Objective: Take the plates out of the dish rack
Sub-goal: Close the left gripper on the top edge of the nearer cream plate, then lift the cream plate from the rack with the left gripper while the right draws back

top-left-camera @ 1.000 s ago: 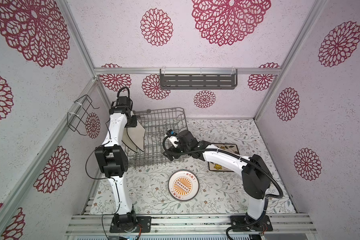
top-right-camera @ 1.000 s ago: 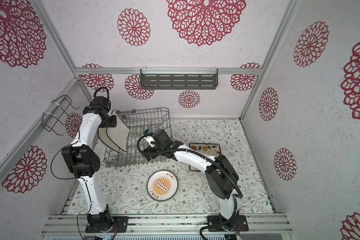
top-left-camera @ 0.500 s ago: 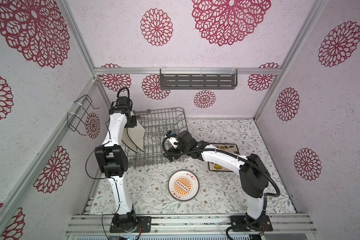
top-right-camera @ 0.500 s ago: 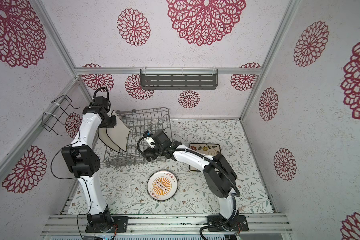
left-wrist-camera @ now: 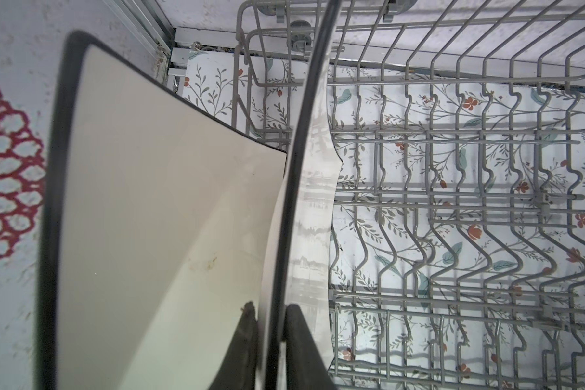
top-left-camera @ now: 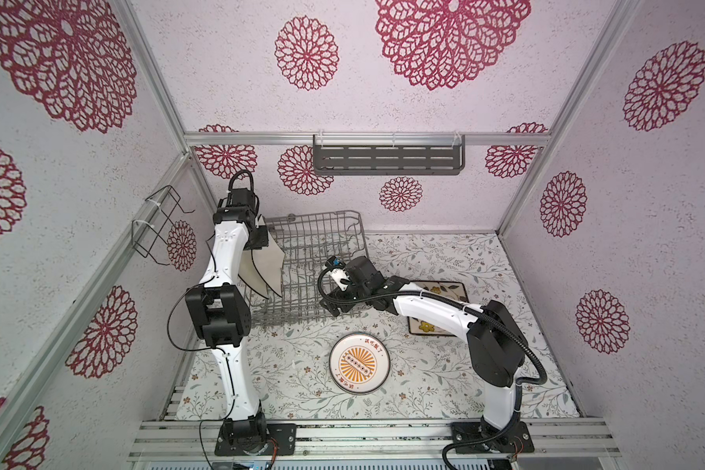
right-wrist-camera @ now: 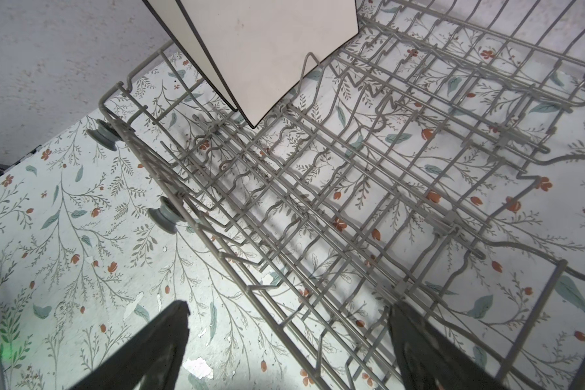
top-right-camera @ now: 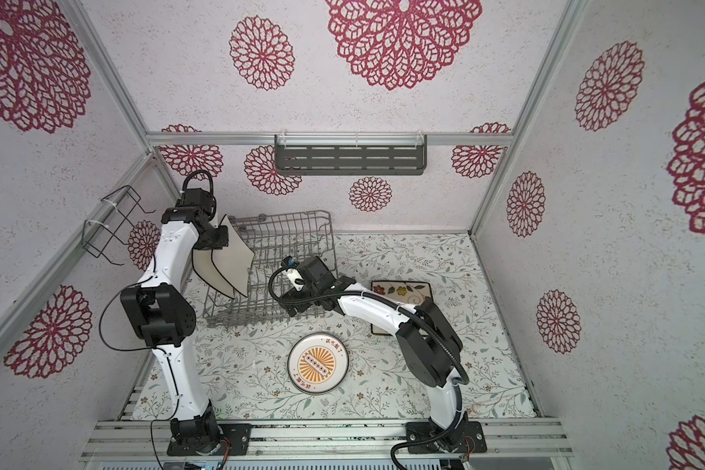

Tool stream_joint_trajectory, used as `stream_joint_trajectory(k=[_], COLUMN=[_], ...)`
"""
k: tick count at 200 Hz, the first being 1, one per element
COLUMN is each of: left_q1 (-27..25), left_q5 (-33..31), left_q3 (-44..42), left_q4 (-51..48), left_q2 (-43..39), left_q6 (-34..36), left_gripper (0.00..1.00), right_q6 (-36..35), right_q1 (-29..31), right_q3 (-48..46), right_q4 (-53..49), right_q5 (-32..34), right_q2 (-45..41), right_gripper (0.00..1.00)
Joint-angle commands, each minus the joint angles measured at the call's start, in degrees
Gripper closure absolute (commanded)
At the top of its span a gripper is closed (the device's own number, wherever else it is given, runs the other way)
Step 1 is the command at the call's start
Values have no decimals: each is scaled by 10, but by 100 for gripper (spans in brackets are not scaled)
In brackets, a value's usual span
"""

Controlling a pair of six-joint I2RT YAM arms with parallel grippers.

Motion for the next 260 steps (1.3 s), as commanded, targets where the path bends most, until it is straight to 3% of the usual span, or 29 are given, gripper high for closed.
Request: stream_joint_trajectory(k=[1,27,108,260], left_q1=[-7,-7,-6,-5], left_q5=[21,30,55,45], left_q3=[2,-3,-1,-10], left_q4=[-18,-20,-18,-3], left_q2=[15,9,-33,-132], left_q6=[3,-1,-9,-16], left_gripper=[95,100,100,100], right_q6=[-3,-5,-10,-6], right_q1=[2,2,2,-4], right_q3=[9,6,-3,-5], right_q4=[-2,-8,-21,-33], right_q5=[14,13,41,55], right_q2=[-13,-18,-29,-32], right_gripper=[5,5,4,4])
